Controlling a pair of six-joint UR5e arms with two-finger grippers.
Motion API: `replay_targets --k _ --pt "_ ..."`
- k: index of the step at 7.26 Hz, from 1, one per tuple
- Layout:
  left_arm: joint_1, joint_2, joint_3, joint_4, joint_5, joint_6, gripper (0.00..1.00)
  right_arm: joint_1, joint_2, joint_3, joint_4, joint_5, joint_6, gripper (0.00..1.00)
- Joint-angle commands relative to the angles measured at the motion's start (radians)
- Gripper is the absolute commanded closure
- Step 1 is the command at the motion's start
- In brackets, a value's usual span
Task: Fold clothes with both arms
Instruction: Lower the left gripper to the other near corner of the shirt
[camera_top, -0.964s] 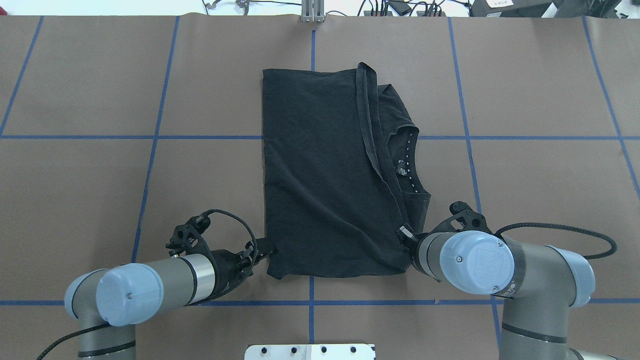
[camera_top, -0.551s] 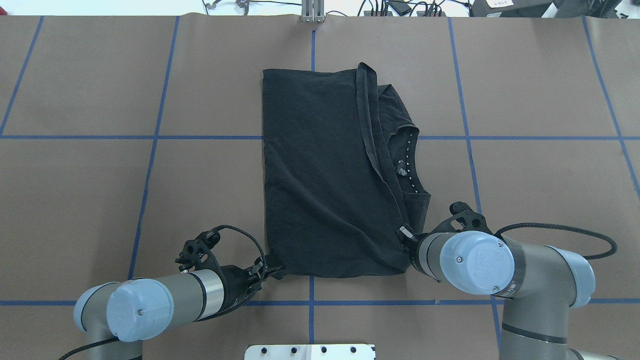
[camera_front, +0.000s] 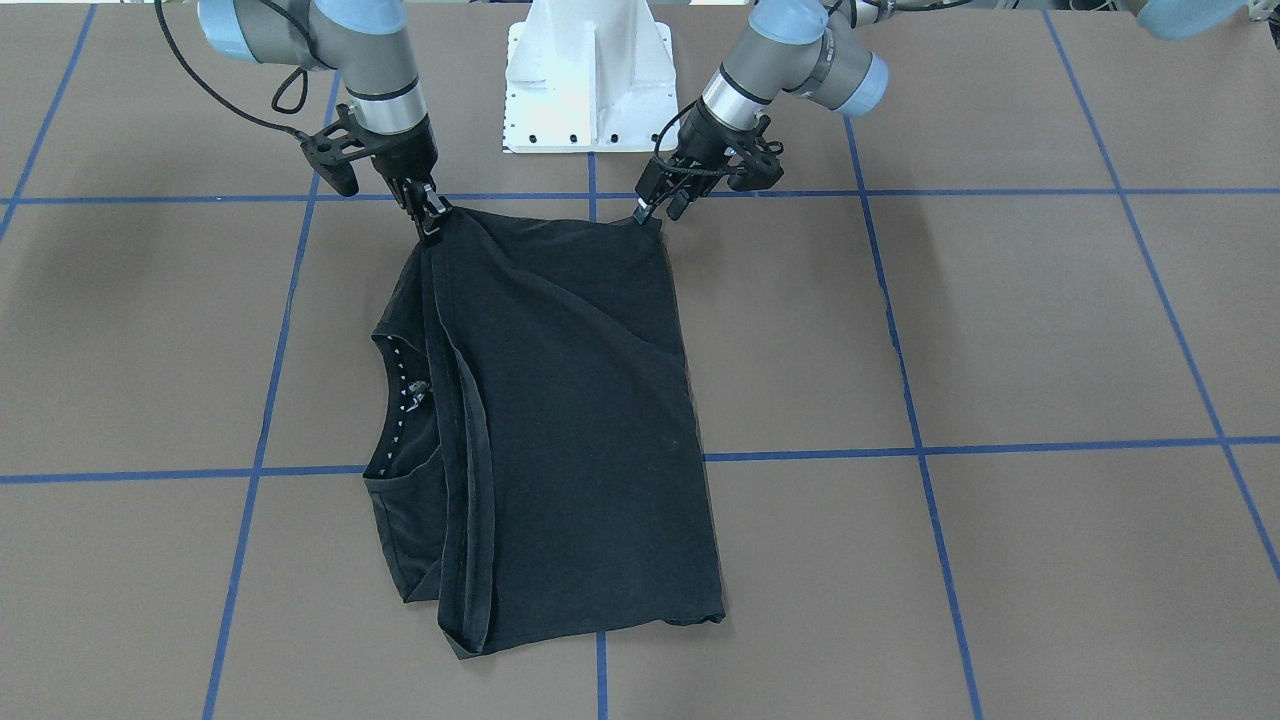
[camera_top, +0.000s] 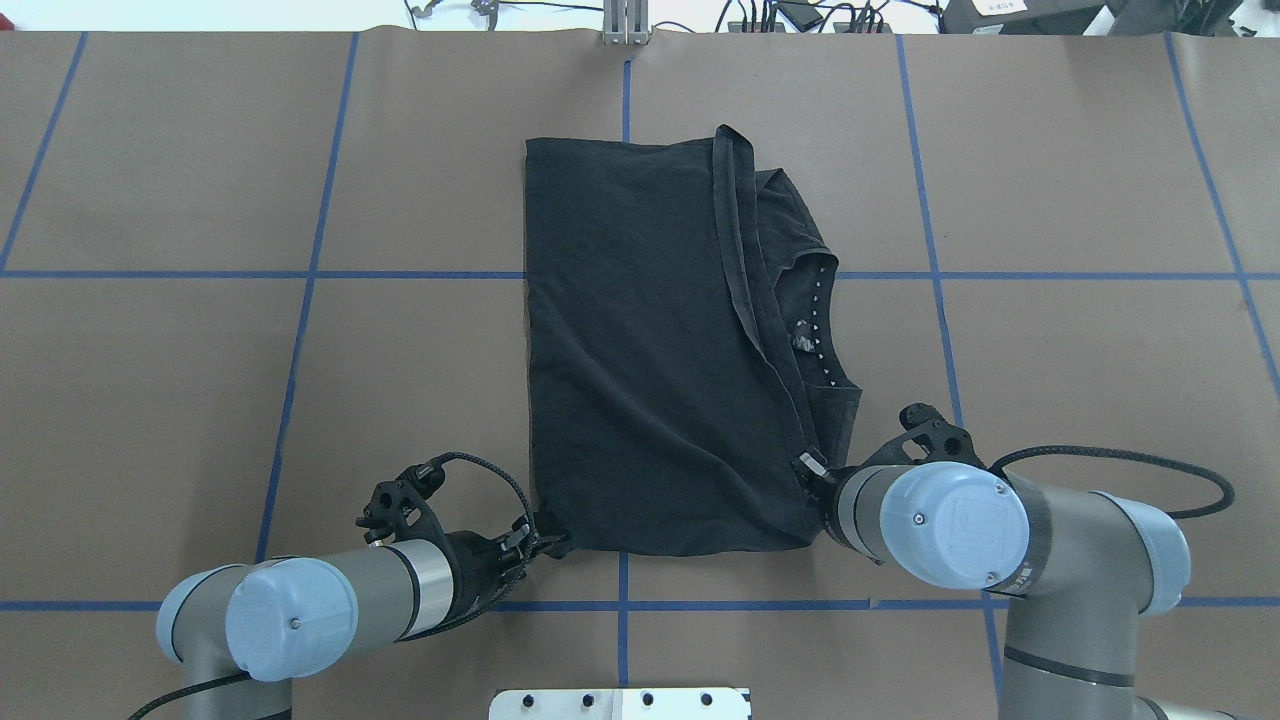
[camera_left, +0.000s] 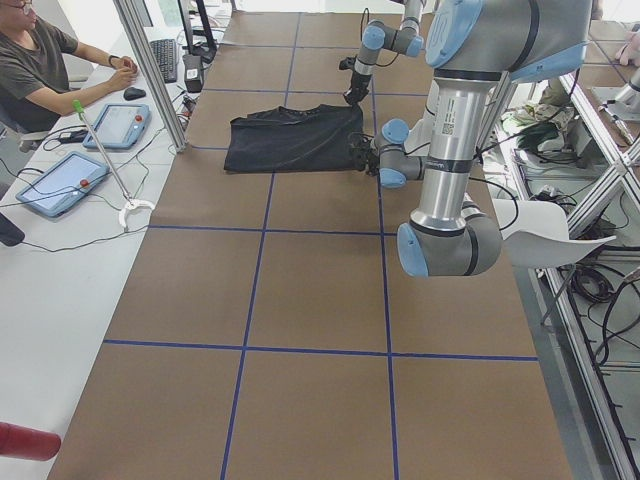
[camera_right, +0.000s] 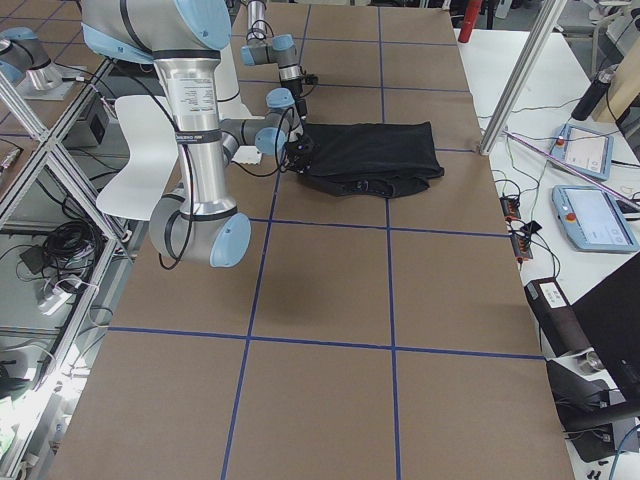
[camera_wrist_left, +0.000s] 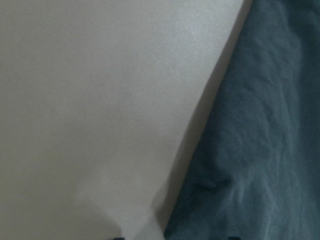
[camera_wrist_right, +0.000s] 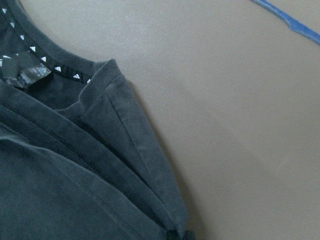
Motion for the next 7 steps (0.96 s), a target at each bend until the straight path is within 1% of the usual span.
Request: replay_targets --k 1,2,3,4,5,7 --pt "-0.002 -0.01 0.005 -0.001 0.0 0.0 0.34 0.0 0.0 0.0 0.0 0.0 -0.001 1.0" --pt "-0.002 -0.013 0.005 -0.001 0.0 -0.001 0.42 0.0 0.0 0.0 0.0 0.0 0.0 1.0" --pt "-0.004 -0.015 0.005 -0.001 0.0 -0.003 0.73 0.0 0.0 0.0 0.0 0.0 0.0 1.0" --pt "-0.004 -0.015 0.003 -0.001 0.002 -0.003 1.0 0.0 0.0 0.0 0.0 0.0 -0.001 1.0" --pt "-0.005 -0.015 0.002 -0.001 0.002 -0.003 1.0 0.0 0.0 0.0 0.0 0.0 -0.001 1.0" --pt "-0.022 -0.01 -0.032 0.001 0.0 -0.005 1.0 0.0 0.001 0.002 0.0 0.0 0.0 1.0"
